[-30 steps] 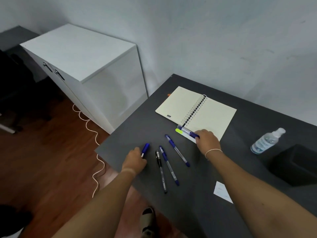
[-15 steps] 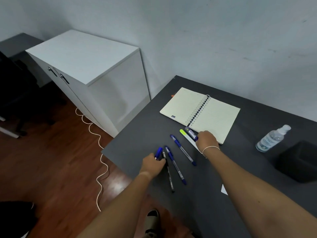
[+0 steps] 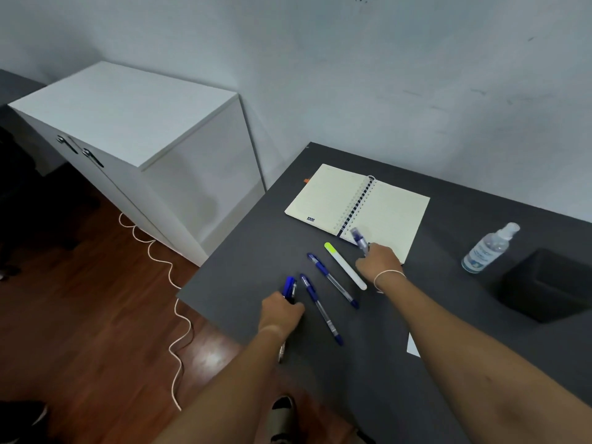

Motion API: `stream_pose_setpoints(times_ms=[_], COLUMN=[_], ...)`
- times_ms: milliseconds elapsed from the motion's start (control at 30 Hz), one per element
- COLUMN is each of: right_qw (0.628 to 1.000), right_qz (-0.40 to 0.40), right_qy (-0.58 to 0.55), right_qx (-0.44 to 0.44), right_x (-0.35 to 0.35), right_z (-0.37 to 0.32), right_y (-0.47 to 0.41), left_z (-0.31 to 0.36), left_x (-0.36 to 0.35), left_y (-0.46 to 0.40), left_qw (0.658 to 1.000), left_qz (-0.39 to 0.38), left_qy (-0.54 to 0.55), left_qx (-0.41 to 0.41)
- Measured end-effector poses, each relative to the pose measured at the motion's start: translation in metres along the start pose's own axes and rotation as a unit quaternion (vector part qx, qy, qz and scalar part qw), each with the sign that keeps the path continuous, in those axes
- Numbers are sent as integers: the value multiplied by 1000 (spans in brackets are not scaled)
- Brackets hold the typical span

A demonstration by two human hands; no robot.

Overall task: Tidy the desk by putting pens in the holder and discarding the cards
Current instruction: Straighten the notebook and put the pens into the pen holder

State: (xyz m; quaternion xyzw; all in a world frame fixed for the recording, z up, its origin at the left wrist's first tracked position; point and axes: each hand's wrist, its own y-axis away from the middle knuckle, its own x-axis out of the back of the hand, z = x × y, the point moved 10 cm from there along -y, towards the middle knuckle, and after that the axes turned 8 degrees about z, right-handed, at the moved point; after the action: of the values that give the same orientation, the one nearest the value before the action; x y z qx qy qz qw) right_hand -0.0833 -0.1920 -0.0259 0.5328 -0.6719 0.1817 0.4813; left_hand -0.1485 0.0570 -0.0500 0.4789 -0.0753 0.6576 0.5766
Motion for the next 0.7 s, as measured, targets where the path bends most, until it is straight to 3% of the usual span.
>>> stream_pose_setpoints(times_ms=[167,367,500,700], right_qw=[996,998,998,999], right_qz=[-18,-15,-19,-31], right_qy=[-89,-53,38,26], right_qx=[-23,7,41,-15], right_x=[-4,-16,-28,-27], right_z=[-7,-10,-6,11], right_y=[3,6,7,12], left_z=[7,9,15,24], left_x=[4,-6,-17,-24], left_y=[-4,-8,-9,-10], left_qw=[996,983,991,999], left_qz=[15,23,27,22], left_qy=[82,170,126,32], left_qx=[31,58,46,-4])
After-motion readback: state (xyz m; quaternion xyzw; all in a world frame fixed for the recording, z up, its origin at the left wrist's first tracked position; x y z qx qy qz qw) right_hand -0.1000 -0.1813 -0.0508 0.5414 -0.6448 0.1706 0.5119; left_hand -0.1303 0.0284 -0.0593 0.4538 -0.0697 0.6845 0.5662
